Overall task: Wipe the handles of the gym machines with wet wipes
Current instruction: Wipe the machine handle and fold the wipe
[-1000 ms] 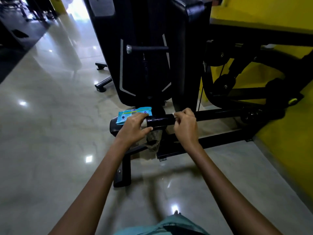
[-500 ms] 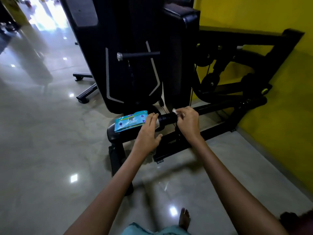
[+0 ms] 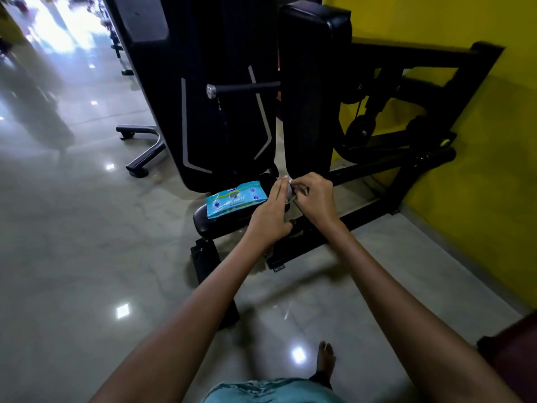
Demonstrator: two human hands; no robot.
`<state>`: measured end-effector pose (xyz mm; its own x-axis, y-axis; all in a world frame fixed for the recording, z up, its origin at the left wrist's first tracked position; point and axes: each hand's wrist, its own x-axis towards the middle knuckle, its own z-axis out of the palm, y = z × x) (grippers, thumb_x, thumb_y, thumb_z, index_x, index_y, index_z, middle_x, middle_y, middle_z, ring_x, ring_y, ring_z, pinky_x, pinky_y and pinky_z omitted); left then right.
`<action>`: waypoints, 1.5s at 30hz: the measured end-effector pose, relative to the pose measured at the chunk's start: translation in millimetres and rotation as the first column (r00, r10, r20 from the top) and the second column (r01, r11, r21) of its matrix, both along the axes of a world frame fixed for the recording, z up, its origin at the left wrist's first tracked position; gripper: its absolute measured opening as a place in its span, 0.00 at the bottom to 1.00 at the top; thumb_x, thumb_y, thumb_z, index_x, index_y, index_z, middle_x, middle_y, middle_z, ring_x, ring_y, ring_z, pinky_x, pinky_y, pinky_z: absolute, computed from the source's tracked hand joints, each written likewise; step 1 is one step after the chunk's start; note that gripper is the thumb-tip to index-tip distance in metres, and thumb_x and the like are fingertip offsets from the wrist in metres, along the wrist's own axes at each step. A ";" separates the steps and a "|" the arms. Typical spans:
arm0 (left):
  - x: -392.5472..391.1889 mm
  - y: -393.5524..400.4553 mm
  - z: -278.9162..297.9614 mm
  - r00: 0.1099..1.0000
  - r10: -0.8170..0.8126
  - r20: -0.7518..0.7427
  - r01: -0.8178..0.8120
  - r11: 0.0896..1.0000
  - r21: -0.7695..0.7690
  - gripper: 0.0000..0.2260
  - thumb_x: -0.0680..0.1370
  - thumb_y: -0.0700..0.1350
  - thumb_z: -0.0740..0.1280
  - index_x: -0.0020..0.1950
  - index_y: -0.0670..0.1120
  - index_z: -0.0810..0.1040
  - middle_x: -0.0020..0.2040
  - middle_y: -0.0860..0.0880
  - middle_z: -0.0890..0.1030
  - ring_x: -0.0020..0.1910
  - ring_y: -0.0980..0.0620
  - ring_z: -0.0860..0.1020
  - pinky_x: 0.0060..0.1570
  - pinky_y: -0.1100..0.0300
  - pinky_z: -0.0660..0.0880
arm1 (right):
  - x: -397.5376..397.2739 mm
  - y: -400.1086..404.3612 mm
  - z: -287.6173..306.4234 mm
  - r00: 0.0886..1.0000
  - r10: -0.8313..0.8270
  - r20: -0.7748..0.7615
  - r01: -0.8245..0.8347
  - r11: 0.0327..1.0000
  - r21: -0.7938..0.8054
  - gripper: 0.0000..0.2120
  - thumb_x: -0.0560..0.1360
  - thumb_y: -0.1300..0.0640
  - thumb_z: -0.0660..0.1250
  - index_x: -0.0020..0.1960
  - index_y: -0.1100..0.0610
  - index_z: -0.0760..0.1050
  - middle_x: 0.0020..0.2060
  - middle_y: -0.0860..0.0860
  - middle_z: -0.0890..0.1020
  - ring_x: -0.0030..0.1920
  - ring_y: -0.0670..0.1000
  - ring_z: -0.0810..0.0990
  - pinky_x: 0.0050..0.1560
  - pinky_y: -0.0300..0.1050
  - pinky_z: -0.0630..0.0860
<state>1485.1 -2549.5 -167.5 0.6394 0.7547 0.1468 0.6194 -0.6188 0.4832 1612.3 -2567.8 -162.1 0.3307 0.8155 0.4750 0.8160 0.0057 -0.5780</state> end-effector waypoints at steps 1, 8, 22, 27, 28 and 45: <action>-1.6 -0.4 1.1 1.000 0.001 0.009 -0.001 1.000 -0.010 0.42 0.71 0.40 0.68 0.78 0.45 0.46 0.78 0.49 0.50 0.62 0.42 0.73 0.51 0.54 0.73 | -2.8 -2.2 0.3 1.000 0.003 -0.025 -0.003 1.000 0.014 0.07 0.69 0.69 0.67 0.45 0.63 0.83 0.40 0.57 0.82 0.41 0.53 0.80 0.41 0.31 0.68; -56.5 12.6 -13.4 0.975 0.219 -0.037 -0.221 0.974 -0.048 0.33 0.76 0.50 0.66 0.75 0.41 0.56 0.73 0.43 0.63 0.70 0.43 0.64 0.66 0.52 0.61 | -33.8 3.4 15.3 0.994 0.087 -0.073 -0.084 0.995 0.050 0.05 0.70 0.69 0.68 0.45 0.65 0.82 0.40 0.58 0.83 0.40 0.51 0.79 0.41 0.31 0.70; -239.9 34.3 -30.7 0.749 0.478 -0.458 -0.555 0.831 -0.039 0.20 0.77 0.51 0.63 0.66 0.42 0.70 0.64 0.43 0.74 0.63 0.43 0.73 0.61 0.52 0.67 | -215.9 62.6 -24.1 0.951 0.308 0.006 -0.277 0.865 -0.418 0.09 0.72 0.61 0.65 0.48 0.58 0.82 0.48 0.59 0.82 0.52 0.61 0.78 0.46 0.48 0.73; -295.9 34.0 -26.2 0.662 0.424 -0.618 -0.584 0.809 -0.071 0.18 0.78 0.49 0.63 0.65 0.42 0.71 0.64 0.43 0.74 0.63 0.43 0.73 0.62 0.51 0.68 | -273.8 81.1 -23.6 0.880 0.470 0.070 -0.360 0.755 -0.549 0.09 0.72 0.61 0.65 0.51 0.60 0.81 0.51 0.59 0.81 0.54 0.60 0.78 0.46 0.46 0.72; -304.1 35.1 -24.8 0.650 0.404 -0.643 -0.585 0.806 -0.086 0.18 0.78 0.49 0.63 0.65 0.42 0.71 0.65 0.43 0.74 0.63 0.43 0.73 0.62 0.51 0.68 | -284.5 85.9 -22.2 0.864 0.498 0.076 -0.375 0.736 -0.563 0.09 0.72 0.60 0.66 0.51 0.60 0.81 0.51 0.60 0.81 0.53 0.60 0.79 0.44 0.44 0.71; -459.4 145.2 -3.4 0.566 0.587 -0.579 -0.797 0.569 -0.202 0.20 0.79 0.50 0.63 0.65 0.38 0.74 0.66 0.41 0.73 0.65 0.44 0.72 0.58 0.56 0.70 | -448.1 242.1 -26.5 0.776 0.627 0.066 -0.465 0.641 -0.611 0.08 0.71 0.62 0.68 0.50 0.59 0.79 0.45 0.57 0.83 0.45 0.56 0.82 0.39 0.40 0.72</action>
